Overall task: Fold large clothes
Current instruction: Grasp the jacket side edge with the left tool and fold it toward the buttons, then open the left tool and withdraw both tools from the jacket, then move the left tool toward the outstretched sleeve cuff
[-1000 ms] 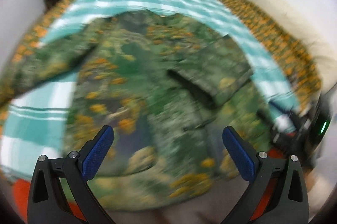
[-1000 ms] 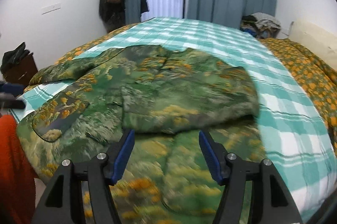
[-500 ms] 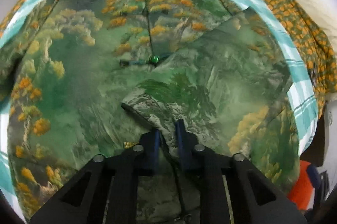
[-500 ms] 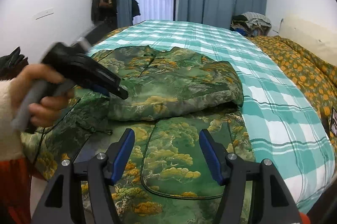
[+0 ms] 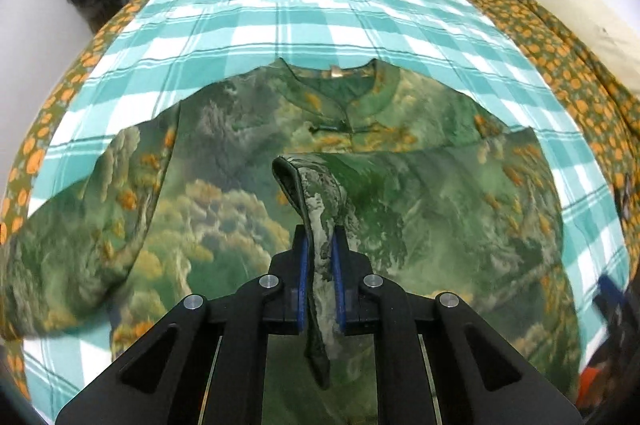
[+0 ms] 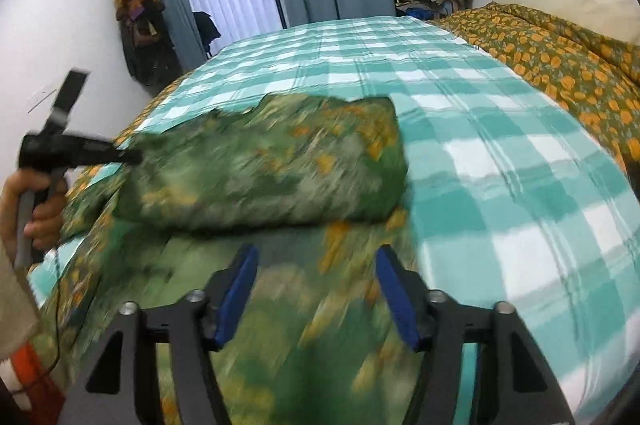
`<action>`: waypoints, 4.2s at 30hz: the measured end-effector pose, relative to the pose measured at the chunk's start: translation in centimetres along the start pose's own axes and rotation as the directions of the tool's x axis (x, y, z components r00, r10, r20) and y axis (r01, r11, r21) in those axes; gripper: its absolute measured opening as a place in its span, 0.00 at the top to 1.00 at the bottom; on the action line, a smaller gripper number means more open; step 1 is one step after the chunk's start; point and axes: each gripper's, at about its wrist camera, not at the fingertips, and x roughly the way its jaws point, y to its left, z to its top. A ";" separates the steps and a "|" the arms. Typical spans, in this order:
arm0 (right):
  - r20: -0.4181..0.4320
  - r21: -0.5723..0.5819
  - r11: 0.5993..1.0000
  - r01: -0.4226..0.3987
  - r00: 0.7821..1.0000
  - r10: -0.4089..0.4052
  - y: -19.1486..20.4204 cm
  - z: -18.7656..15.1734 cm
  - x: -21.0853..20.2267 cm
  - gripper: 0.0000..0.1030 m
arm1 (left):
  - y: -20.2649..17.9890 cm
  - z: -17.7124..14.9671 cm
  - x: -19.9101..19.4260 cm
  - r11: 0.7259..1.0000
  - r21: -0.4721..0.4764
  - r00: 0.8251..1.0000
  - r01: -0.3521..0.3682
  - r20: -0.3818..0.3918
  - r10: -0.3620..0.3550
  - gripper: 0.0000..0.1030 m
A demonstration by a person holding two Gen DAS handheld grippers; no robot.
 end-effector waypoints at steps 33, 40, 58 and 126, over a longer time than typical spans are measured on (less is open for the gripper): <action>-0.255 -0.047 0.989 0.137 0.956 -0.144 -0.3 8.8 20.2 0.65 | 1.1 -4.4 7.1 0.998 0.003 0.996 -0.059 -0.074 0.059 0.87; -0.242 -0.062 0.988 0.141 0.958 -0.152 -0.2 7.7 20.7 0.65 | 1.2 -4.5 7.1 0.999 0.001 0.996 -0.053 -0.073 0.053 0.87; -0.243 -0.227 0.960 0.161 0.946 -0.216 2.9 2.3 15.1 0.65 | 0.6 -4.2 6.9 0.995 0.025 0.993 -0.092 -0.077 0.093 0.86; 0.095 -0.340 0.939 0.056 0.995 -0.025 14.4 -11.9 -5.6 0.43 | 13.6 -22.4 -15.0 0.932 -0.287 0.946 -0.223 0.166 0.278 0.01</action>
